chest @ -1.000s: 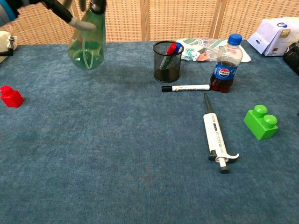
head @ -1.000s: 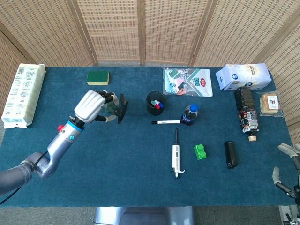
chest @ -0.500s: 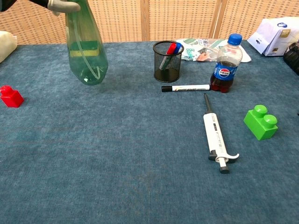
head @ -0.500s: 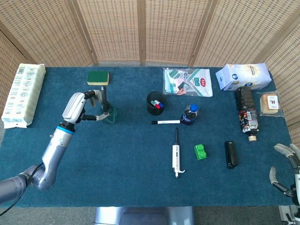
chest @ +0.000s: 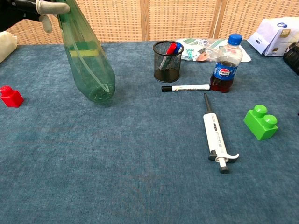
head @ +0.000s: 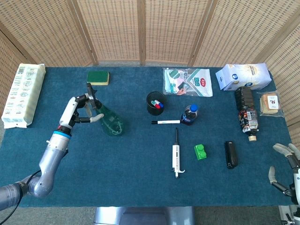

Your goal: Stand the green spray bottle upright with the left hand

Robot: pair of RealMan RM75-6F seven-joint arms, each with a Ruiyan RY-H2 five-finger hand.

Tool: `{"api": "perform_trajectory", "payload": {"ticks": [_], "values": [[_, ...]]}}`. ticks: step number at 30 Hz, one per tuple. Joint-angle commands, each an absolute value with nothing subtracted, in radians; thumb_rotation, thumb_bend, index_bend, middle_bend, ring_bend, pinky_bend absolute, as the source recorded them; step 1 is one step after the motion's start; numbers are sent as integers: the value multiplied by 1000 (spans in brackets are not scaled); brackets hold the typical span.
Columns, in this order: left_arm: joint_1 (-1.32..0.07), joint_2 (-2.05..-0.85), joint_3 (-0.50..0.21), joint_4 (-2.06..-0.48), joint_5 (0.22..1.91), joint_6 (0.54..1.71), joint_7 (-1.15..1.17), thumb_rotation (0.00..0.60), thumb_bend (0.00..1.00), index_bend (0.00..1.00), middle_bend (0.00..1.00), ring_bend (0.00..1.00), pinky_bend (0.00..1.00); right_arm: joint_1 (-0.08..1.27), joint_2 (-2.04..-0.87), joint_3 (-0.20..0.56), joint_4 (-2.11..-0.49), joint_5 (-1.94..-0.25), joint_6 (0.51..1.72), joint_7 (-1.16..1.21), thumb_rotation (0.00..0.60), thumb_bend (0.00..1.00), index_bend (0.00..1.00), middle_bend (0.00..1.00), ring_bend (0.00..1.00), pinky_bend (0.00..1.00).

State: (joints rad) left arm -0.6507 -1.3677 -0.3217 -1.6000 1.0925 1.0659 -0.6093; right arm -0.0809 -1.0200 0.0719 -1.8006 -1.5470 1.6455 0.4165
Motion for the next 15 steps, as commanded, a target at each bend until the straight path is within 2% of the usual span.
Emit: {"api": "perform_trajectory", "payload": {"ticks": [1,15], "values": [[-650,-1357,-334,-1619,1065,1036,-605,600,294,579,521,489,646,-81,-1021,72,-1800,-1548,1646,417,600,565,216,222,73,141],[-645,-1368,-335,-1640,1054,980,-558,600,294,563,496,463,655,-89,-1023,69,-1790,-1548,1658,433,600,564,216,223,73,141]]}}
